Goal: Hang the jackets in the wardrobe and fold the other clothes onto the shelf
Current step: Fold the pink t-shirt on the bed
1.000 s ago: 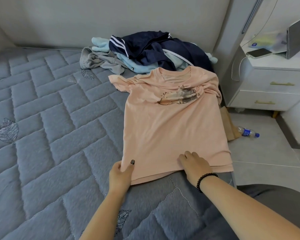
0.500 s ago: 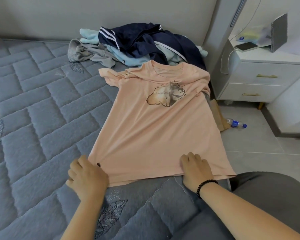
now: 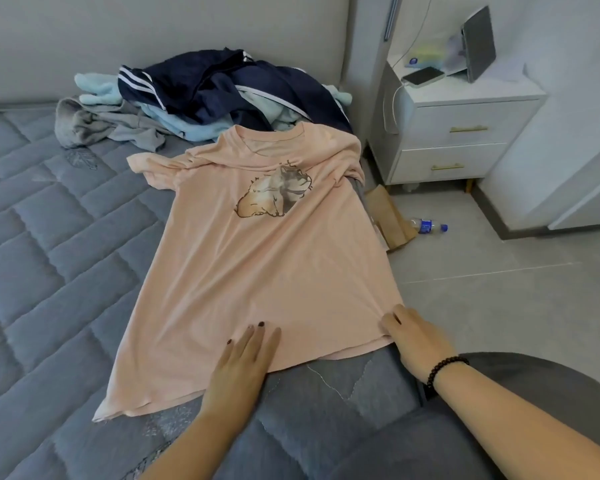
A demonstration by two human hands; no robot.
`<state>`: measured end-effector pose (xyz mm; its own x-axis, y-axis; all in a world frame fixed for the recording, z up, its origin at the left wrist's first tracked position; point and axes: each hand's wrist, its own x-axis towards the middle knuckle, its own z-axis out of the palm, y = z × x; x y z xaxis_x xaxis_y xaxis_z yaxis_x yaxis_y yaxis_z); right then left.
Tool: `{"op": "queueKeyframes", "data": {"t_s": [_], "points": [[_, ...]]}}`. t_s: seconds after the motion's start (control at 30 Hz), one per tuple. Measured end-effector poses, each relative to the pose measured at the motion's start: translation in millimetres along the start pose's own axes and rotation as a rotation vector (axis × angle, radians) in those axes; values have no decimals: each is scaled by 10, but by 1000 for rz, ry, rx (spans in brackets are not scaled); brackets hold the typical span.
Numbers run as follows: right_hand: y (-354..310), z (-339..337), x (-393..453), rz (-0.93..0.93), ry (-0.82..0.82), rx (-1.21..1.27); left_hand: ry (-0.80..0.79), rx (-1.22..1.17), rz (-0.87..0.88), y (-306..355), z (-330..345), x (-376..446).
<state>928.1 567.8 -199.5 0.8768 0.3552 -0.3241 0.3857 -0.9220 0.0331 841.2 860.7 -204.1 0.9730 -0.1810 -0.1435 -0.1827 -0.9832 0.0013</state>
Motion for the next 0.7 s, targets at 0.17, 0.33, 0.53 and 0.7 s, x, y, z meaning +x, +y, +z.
{"op": "queueKeyframes", "data": {"t_s": [0.17,0.33,0.53,0.7], "points": [[110,-22,-126,-53,-70,-30,-59,43,20,-165,-69,-109],[-19,-113,-254,-7,-249,-75,-203,28,62,-159,-18,-259],[-106,-219,-537,-2,-409,-125,-88,141,147,-5,-130,-589],[-165,-252,-633,38,-365,-42,-204,77,154,72,-79,-590]]}}
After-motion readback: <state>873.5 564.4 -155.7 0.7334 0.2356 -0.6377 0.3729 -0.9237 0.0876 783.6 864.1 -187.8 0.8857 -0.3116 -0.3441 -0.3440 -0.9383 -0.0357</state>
